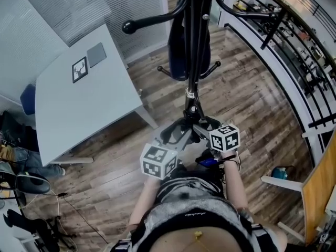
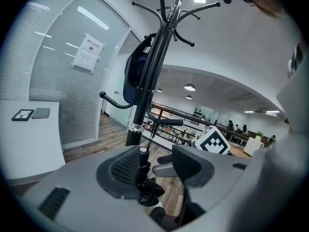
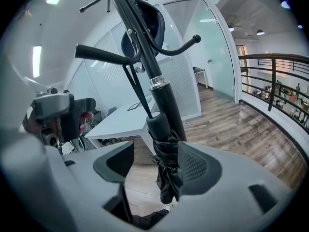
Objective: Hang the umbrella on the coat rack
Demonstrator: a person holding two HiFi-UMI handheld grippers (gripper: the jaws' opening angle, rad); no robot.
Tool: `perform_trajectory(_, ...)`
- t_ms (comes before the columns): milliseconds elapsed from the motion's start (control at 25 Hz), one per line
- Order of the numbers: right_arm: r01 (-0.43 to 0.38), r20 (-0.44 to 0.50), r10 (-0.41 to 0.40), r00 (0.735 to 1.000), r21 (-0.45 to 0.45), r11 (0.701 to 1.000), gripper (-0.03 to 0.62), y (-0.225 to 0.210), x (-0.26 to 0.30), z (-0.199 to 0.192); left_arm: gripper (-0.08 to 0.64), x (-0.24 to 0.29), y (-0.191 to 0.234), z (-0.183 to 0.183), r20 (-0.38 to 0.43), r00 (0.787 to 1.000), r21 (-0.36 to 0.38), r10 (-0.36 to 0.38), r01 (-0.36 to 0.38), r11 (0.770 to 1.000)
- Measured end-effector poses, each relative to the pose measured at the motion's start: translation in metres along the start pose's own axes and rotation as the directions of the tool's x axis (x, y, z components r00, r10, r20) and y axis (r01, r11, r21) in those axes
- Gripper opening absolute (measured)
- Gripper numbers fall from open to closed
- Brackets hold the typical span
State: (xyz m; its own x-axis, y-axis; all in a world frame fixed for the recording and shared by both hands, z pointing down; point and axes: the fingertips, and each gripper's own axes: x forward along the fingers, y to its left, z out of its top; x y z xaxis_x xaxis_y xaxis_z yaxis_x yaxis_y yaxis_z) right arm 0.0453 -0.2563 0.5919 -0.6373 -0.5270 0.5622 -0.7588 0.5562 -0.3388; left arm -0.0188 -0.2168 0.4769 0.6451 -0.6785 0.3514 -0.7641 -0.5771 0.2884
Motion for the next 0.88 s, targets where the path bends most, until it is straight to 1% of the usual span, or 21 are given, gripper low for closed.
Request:
perform_trajectory(240,0.007,0.020,-0.007,1.000,-0.008,1.000,0.281,0.003,-0.014,0.000,0.198,0.004,-0.005,-0.002,-0.003,1.000,0.001,-0.010,0.010,1.000)
perform_trajectory(360,0.015,0.041,-0.015,0.999,-0.008,1.000,0.264,0.003,-0.022,0.003,0.198,0.007,-0.008,-0.005,-0.009,1.000,-0.004,-0.017,0.017,1.000)
perform_trajectory(520,0.021,0.043,-0.020,0.999,-0.029,0.999,0.253,0.005,-0.028,0.005,0.192,0.010,-0.011,-0.006,-0.021,0.999,-0.014,-0.032,0.032,0.999)
perform_trajectory(720,0.017,0.048,-0.014,0.999,-0.064,0.998,0.216,0.011,-0.038,0.008,0.187,0.012,-0.013,-0.006,-0.029,0.999,-0.011,-0.036,0.036,0.999)
perform_trajectory(880,0.029,0.055,-0.023,0.998,-0.100,0.995,0.187,0.015,-0.046,0.012,0.173,0.013,-0.013,-0.006,-0.028,0.999,-0.006,-0.036,0.036,0.999)
